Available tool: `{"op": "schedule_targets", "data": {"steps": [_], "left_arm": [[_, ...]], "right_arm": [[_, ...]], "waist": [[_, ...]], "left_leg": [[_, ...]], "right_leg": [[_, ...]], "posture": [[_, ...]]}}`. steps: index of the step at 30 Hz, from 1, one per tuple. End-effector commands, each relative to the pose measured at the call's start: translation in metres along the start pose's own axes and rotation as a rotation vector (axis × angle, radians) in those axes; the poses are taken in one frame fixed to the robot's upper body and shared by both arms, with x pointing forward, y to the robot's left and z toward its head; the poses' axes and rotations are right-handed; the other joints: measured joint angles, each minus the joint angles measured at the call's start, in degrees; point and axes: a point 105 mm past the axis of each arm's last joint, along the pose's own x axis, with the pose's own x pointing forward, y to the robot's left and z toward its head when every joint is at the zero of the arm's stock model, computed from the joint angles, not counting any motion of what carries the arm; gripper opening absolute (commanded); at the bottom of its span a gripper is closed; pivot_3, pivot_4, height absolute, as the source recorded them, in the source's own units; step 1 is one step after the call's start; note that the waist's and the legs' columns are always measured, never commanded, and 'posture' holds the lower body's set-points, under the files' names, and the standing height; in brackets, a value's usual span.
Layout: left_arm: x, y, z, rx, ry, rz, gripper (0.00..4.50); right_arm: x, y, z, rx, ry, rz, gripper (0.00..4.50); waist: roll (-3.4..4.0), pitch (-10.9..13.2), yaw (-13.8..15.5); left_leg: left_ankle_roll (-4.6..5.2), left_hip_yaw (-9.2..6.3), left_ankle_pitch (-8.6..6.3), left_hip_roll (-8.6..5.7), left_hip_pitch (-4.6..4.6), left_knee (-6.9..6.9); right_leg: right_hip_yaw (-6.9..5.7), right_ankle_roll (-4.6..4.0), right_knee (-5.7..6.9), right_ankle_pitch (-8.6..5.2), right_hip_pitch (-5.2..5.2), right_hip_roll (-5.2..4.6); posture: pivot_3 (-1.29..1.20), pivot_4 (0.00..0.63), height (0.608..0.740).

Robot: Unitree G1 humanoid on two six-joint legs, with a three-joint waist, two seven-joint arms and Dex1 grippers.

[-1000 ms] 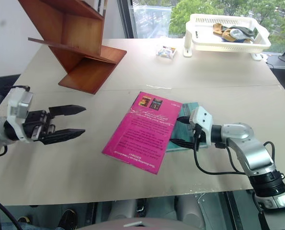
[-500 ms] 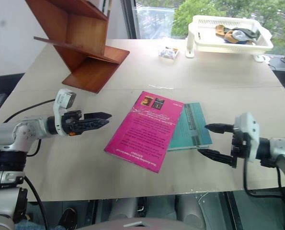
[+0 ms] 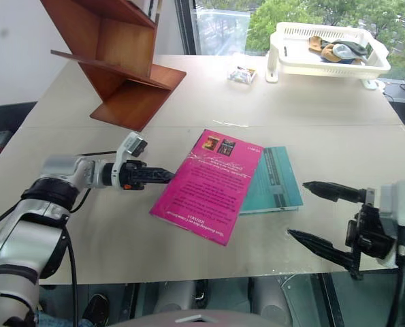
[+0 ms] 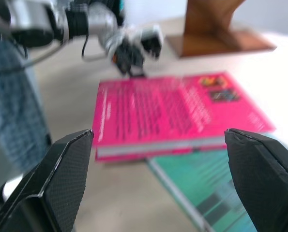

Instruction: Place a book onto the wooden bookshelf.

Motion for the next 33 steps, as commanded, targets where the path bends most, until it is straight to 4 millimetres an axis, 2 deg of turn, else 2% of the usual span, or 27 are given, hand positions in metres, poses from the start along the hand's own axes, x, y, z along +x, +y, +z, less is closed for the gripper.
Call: {"op": "schedule_targets", "data": {"steps": [1, 4, 8, 11, 15, 19, 21, 26, 30, 33], "left_arm": [[0.006, -0.005, 0.001, 0.021, 0.014, -0.049, 4.50], [0.011, -0.005, -0.001, 0.006, 0.013, -0.074, 4.50], [0.015, -0.004, -0.005, -0.002, 0.022, -0.090, 4.50], [0.013, -0.003, -0.003, -0.009, 0.006, -0.083, 3.62], [0.006, -0.005, -0.002, -0.031, -0.013, -0.078, 1.91], [0.006, -0.011, -0.012, -0.048, 0.038, -0.096, 0.22], [0.002, -0.015, -0.011, -0.041, 0.037, -0.096, 0.15], [-0.011, -0.032, 0.006, 0.034, -0.021, -0.111, 0.15], [-0.012, -0.050, 0.023, 0.247, -0.018, -0.116, 0.15], [0.000, -0.072, 0.041, 0.525, -0.010, -0.076, 0.15]], "right_arm": [[-0.004, 0.005, 0.023, -0.060, -0.042, 0.015, 4.44], [-0.009, 0.005, 0.029, -0.053, -0.041, 0.022, 4.44], [-0.013, 0.004, 0.023, -0.047, 0.015, 0.014, 4.44], [-0.013, 0.004, 0.022, -0.037, 0.012, 0.019, 4.50], [-0.015, 0.001, 0.018, -0.030, 0.023, 0.015, 4.50], [-0.016, -0.001, 0.016, -0.025, 0.027, 0.008, 4.50], [-0.015, -0.001, 0.015, -0.024, 0.024, 0.014, 4.50], [-0.015, -0.002, 0.017, -0.015, -0.001, 0.022, 4.50], [-0.021, -0.010, 0.013, -0.013, 0.003, -0.008, 4.50], [-0.026, -0.020, 0.013, -0.009, -0.014, -0.041, 4.50]], "waist": [[0.00, 0.00, -0.16], [0.01, 0.00, -0.01], [-0.02, 0.01, 0.09], [-0.02, 0.01, 0.08], [-0.03, 0.02, -0.02], [-0.02, 0.02, -0.02], [-0.02, 0.02, 0.01], [-0.02, 0.02, 0.04], [-0.04, 0.03, 0.24], [-0.05, 0.04, 0.20]], "left_leg": [[0.00, -0.01, 0.00, 0.00, 0.00, -0.01], [0.00, -0.05, 0.00, 0.00, 0.00, -0.02], [0.01, -0.12, 0.00, -0.01, -0.01, 0.00], [0.01, -0.14, 0.00, -0.01, -0.02, 0.00], [0.01, -0.15, 0.00, -0.01, -0.02, 0.02], [0.01, -0.16, 0.00, -0.01, -0.02, 0.02], [0.01, -0.16, 0.00, -0.01, -0.02, 0.02], [0.01, -0.19, 0.00, -0.01, -0.02, 0.02], [0.01, -0.21, 0.00, -0.02, -0.06, 0.04], [0.01, -0.23, 0.00, -0.02, -0.08, 0.06]], "right_leg": [[0.00, 0.00, 0.00, 0.00, 0.00, 0.00], [-0.02, -0.01, 0.01, 0.00, -0.01, 0.01], [-0.08, -0.01, -0.03, 0.00, 0.06, 0.00], [-0.09, -0.01, -0.03, 0.00, 0.06, 0.00], [-0.09, -0.01, -0.02, 0.00, 0.05, 0.00], [-0.10, -0.01, -0.03, -0.01, 0.05, 0.00], [-0.09, -0.01, -0.02, 0.00, 0.06, -0.01], [-0.12, -0.01, -0.01, -0.01, 0.06, -0.01], [-0.15, -0.01, -0.03, -0.01, 0.06, -0.02], [-0.16, -0.01, -0.03, 0.00, 0.06, -0.02]], "posture": [[0.00, 0.150, 0.740], [0.00, 0.150, 0.740], [0.00, 0.150, 0.740], [0.00, 0.150, 0.740], [0.00, 0.150, 0.740], [0.00, 0.150, 0.740], [0.00, 0.150, 0.740], [0.00, 0.150, 0.740], [0.00, 0.150, 0.740], [0.00, 0.150, 0.740]]}}
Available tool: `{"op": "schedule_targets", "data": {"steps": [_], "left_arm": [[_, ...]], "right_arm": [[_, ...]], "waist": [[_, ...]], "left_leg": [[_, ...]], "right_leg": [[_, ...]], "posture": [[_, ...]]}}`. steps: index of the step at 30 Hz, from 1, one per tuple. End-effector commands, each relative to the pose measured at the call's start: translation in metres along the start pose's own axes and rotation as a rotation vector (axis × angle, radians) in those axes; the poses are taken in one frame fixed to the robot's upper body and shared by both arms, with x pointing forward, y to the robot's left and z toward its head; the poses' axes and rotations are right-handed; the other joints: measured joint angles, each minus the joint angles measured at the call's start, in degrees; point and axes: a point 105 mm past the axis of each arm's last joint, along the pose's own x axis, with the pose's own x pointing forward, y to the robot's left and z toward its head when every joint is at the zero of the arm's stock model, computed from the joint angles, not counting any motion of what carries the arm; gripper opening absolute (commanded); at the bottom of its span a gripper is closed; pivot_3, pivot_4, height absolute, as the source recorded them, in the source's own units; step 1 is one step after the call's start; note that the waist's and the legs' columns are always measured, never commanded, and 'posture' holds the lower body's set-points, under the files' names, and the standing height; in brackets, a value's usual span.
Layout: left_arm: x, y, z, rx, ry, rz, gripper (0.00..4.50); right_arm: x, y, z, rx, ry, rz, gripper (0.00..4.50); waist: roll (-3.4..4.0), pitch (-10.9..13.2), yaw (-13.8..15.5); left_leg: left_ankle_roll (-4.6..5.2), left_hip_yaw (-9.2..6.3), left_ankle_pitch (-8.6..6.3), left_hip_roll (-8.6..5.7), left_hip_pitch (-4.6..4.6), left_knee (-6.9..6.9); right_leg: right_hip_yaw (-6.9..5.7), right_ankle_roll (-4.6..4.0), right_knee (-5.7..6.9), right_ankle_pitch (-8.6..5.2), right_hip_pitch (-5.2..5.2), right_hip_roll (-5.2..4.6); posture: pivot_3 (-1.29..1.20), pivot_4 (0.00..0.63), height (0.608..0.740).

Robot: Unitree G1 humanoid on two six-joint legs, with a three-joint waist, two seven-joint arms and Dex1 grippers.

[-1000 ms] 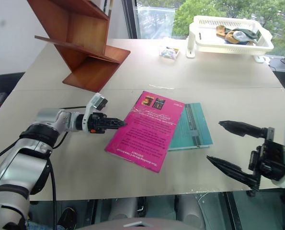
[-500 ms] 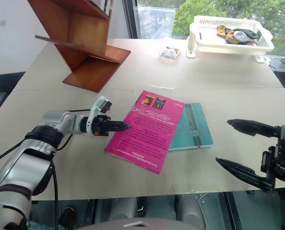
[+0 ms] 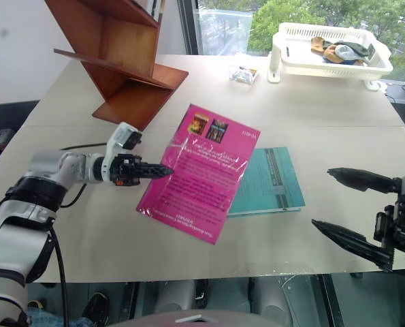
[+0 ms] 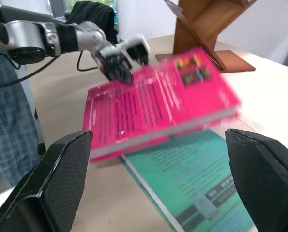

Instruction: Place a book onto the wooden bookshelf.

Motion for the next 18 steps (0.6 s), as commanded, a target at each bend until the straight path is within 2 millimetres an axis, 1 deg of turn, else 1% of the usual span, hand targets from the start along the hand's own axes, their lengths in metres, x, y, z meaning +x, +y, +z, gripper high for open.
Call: {"op": "schedule_targets", "data": {"steps": [1, 3, 4, 7, 9, 10, 13, 17, 18], "left_arm": [[0.015, -0.032, 0.040, 0.357, -0.014, 0.001, 0.15], [0.021, -0.046, 0.052, 0.450, -0.039, 0.002, 0.15], [0.024, -0.051, 0.060, 0.565, -0.024, 0.045, 0.15], [0.030, -0.077, 0.100, 0.916, -0.041, 0.194, 0.15], [0.029, -0.092, 0.122, 1.107, -0.065, 0.275, 0.15], [0.028, -0.099, 0.129, 1.181, -0.065, 0.297, 0.15], [0.023, -0.115, 0.140, 1.430, -0.006, 0.372, 0.15], [0.012, -0.122, 0.145, 1.620, 0.092, 0.453, 0.15], [0.006, -0.123, 0.148, 1.676, 0.127, 0.494, 0.15]], "right_arm": [[-0.008, -0.011, 0.003, -0.028, -0.029, -0.040, 4.50], [-0.009, -0.016, 0.002, -0.034, -0.035, -0.056, 4.50], [-0.010, -0.020, 0.003, -0.037, -0.050, -0.065, 4.50], [-0.010, -0.034, 0.006, -0.060, -0.072, -0.080, 4.50], [-0.011, -0.042, 0.010, -0.075, -0.090, -0.085, 4.50], [-0.012, -0.046, 0.013, -0.081, -0.102, -0.090, 4.50], [-0.019, -0.058, 0.020, -0.082, -0.149, -0.109, 4.50], [-0.027, -0.066, 0.025, -0.073, -0.183, -0.116, 4.50], [-0.030, -0.068, 0.026, -0.075, -0.186, -0.115, 4.50]], "waist": [[0.00, 0.00, -0.01], [0.00, 0.00, -0.05], [0.03, 0.00, -0.17], [0.01, 0.02, -0.27], [-0.03, 0.08, -0.11], [-0.03, 0.08, -0.09], [0.02, 0.05, -0.14], [0.11, 0.09, -0.08], [0.12, 0.09, -0.08]], "left_leg": [[0.00, 0.00, 0.00, 0.00, 0.00, 0.01], [0.00, -0.01, 0.00, -0.01, 0.00, 0.01], [0.00, -0.01, 0.00, -0.01, 0.00, 0.01], [-0.01, 0.01, 0.01, 0.01, 0.07, 0.01], [-0.01, 0.01, 0.01, 0.01, 0.08, 0.07], [-0.01, 0.03, 0.01, -0.01, 0.07, 0.08], [-0.02, 0.13, 0.01, -0.04, 0.12, 0.04], [-0.10, 0.43, 0.07, -0.03, 0.19, -0.05], [-0.10, 0.44, 0.06, -0.02, 0.18, -0.05]], "right_leg": [[0.00, 0.00, 0.00, 0.00, 0.01, -0.01], [0.00, 0.00, 0.00, 0.00, 0.02, -0.01], [0.00, 0.00, -0.01, 0.00, 0.03, -0.01], [0.01, 0.01, 0.02, 0.00, 0.07, 0.04], [0.01, 0.02, 0.03, 0.01, 0.09, 0.05], [0.03, 0.03, 0.01, 0.02, 0.09, 0.05], [0.10, 0.03, -0.06, 0.02, 0.13, 0.04], [0.11, 0.02, -0.07, 0.01, 0.14, 0.06], [0.11, 0.02, -0.08, 0.01, 0.14, 0.08]], "posture": [[0.00, 0.150, 0.740], [0.00, 0.150, 0.740], [0.00, 0.150, 0.740], [0.00, 0.150, 0.740], [0.00, 0.150, 0.740], [0.00, 0.150, 0.740], [0.00, 0.150, 0.740], [0.00, 0.150, 0.740], [0.00, 0.150, 0.740]]}}
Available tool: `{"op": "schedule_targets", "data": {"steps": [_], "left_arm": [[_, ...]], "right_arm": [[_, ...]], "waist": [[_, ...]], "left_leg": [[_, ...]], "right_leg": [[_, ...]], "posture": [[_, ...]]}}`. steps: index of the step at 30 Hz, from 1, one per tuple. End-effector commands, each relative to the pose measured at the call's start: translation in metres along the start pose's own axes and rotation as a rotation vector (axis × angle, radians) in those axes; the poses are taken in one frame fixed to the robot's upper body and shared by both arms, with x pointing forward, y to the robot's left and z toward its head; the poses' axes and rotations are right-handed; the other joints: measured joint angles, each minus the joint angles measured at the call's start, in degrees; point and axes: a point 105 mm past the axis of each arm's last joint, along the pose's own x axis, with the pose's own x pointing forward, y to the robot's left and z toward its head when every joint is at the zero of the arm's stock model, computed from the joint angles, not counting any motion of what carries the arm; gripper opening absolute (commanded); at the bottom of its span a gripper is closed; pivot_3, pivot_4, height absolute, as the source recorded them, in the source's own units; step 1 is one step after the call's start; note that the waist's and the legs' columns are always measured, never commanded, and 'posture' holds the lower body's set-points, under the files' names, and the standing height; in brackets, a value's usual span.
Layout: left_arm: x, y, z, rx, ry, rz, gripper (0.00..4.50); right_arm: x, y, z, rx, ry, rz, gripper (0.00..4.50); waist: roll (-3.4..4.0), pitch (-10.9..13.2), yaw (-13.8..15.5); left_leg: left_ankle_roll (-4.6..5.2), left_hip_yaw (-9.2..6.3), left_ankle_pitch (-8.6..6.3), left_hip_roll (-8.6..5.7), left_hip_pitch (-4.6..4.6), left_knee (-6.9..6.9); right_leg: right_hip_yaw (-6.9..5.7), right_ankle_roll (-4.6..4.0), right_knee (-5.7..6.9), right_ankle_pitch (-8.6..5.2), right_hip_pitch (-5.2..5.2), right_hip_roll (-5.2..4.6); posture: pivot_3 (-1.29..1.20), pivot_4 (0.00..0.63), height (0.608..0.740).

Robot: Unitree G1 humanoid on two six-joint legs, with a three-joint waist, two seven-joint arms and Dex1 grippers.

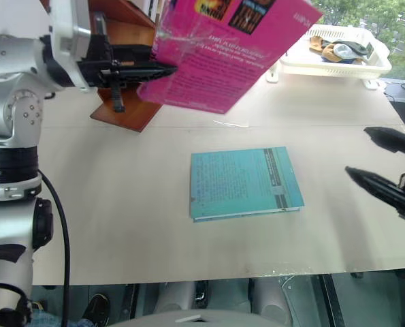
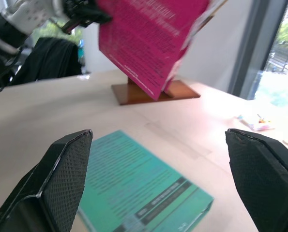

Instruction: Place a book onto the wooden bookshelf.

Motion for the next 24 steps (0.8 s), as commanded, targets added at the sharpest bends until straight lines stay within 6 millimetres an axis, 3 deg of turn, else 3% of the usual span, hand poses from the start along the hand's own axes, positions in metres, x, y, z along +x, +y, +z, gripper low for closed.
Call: {"op": "schedule_targets", "data": {"steps": [1, 7, 10, 18, 24], "left_arm": [[-0.018, 0.015, 0.011, 0.239, 0.081, 0.045, 0.15], [-0.051, 0.041, 0.012, 0.444, 0.151, 0.122, 0.15], [-0.062, 0.054, 0.014, 0.445, 0.133, 0.162, 0.15], [-0.092, 0.070, -0.027, 0.476, 0.356, 0.173, 0.15], [-0.103, 0.079, -0.042, 0.536, 0.482, 0.210, 0.15]], "right_arm": [[-0.006, -0.004, 0.014, -0.040, -0.022, 0.012, 4.50], [-0.002, -0.008, 0.013, -0.034, -0.042, 0.037, 4.50], [0.000, -0.008, 0.013, -0.022, -0.063, 0.049, 4.50], [0.000, -0.008, 0.012, -0.016, -0.079, 0.041, 4.50], [-0.004, -0.006, 0.010, -0.013, -0.076, 0.029, 4.50]], "waist": [[0.00, 0.00, -0.01], [0.01, 0.00, -0.02], [-0.01, 0.01, 0.04], [0.01, 0.01, -0.08], [-0.09, 0.07, 0.08]], "left_leg": [[0.00, 0.04, 0.00, 0.00, 0.01, 0.00], [0.08, 0.09, -0.05, 0.01, 0.05, 0.03], [0.07, 0.09, -0.04, 0.01, 0.02, 0.05], [0.08, 0.13, -0.05, 0.03, 0.03, 0.04], [0.09, 0.12, -0.05, 0.03, -0.19, 0.06]], "right_leg": [[0.01, 0.00, -0.02, 0.00, 0.00, -0.01], [0.05, 0.01, 0.03, 0.00, 0.00, -0.01], [0.03, 0.01, 0.02, 0.00, 0.00, -0.01], [0.05, 0.02, 0.06, 0.00, -0.05, 0.00], [0.03, 0.02, 0.05, 0.00, -0.21, -0.01]], "posture": [[0.00, 0.150, 0.740], [0.00, 0.150, 0.740], [0.00, 0.150, 0.740], [0.00, 0.150, 0.740], [0.00, 0.150, 0.740]]}}
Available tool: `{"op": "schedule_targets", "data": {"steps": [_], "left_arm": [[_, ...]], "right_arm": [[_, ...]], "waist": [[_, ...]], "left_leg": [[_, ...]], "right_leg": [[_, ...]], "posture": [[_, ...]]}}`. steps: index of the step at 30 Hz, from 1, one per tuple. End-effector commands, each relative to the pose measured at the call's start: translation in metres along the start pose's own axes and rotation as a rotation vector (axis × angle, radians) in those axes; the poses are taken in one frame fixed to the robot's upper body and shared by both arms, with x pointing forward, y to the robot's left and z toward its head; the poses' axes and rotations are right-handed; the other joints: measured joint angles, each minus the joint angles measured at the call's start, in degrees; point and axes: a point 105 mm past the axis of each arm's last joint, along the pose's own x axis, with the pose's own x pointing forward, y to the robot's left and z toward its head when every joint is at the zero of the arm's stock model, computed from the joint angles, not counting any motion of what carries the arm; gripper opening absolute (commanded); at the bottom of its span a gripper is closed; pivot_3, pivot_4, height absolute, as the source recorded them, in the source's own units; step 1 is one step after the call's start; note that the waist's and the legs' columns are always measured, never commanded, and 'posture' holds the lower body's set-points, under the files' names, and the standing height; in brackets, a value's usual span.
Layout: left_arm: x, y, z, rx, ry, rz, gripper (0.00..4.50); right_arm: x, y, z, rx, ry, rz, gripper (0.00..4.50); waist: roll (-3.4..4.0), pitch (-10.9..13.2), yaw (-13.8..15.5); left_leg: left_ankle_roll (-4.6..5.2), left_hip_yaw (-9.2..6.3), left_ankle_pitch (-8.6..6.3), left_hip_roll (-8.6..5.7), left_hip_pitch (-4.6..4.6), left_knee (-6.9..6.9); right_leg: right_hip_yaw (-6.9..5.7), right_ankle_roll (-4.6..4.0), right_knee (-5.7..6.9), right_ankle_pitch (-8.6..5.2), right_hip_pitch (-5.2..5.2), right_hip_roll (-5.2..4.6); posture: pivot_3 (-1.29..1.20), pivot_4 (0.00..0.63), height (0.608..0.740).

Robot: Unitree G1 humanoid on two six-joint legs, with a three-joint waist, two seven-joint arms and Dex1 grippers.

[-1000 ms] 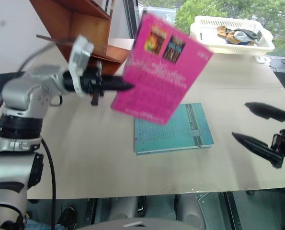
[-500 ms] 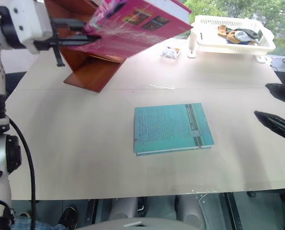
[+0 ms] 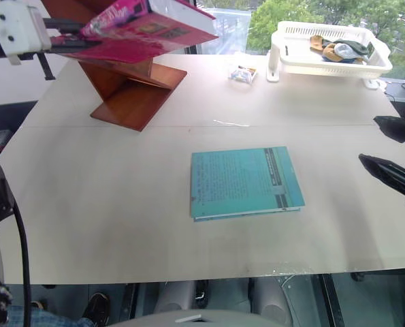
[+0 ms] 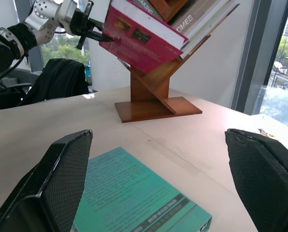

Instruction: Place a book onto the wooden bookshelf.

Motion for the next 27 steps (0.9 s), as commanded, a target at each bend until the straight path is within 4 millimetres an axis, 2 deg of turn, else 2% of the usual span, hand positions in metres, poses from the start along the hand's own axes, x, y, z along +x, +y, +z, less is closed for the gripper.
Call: {"op": "schedule_targets", "data": {"steps": [1, 5, 14, 23, 27], "left_arm": [[-0.013, 0.021, 0.000, 0.110, 0.075, 0.089, 0.15], [-0.012, 0.024, -0.012, 0.139, 0.166, 0.118, 0.15], [-0.011, 0.014, -0.051, 0.217, 0.424, 0.099, 0.15], [-0.011, 0.015, -0.065, 0.265, 0.533, 0.116, 0.15], [-0.009, 0.015, -0.065, 0.231, 0.529, 0.134, 0.15]], "right_arm": [[-0.002, 0.004, 0.009, -0.040, -0.016, 0.000, 4.50], [-0.005, 0.005, 0.010, -0.044, -0.015, -0.011, 4.50], [-0.012, 0.008, 0.011, -0.056, -0.010, -0.045, 4.50], [-0.017, 0.010, 0.012, -0.060, -0.007, -0.068, 4.50], [-0.017, 0.010, 0.012, -0.063, -0.006, -0.073, 4.50]], "waist": [[-0.01, 0.00, -0.03], [-0.01, 0.01, -0.09], [-0.05, 0.03, -0.13], [-0.05, 0.03, -0.45], [-0.05, 0.03, -0.82]], "left_leg": [[0.00, 0.01, 0.00, 0.00, -0.05, 0.00], [0.00, 0.01, 0.00, 0.00, -0.09, -0.01], [0.01, 0.00, -0.01, 0.00, -0.16, -0.01], [0.01, 0.00, -0.01, 0.01, -0.19, -0.01], [0.00, -0.01, 0.00, 0.02, -0.19, -0.01]], "right_leg": [[0.00, 0.00, 0.00, 0.00, -0.05, 0.00], [0.01, 0.00, 0.00, 0.00, -0.11, 0.00], [0.01, 0.01, 0.00, 0.00, -0.18, 0.00], [0.00, 0.01, 0.04, 0.00, -0.22, 0.00], [0.00, 0.01, 0.05, -0.01, -0.22, 0.01]], "posture": [[0.00, 0.150, 0.740], [0.00, 0.150, 0.740], [0.00, 0.150, 0.740], [0.00, 0.150, 0.740], [0.00, 0.150, 0.740]]}}
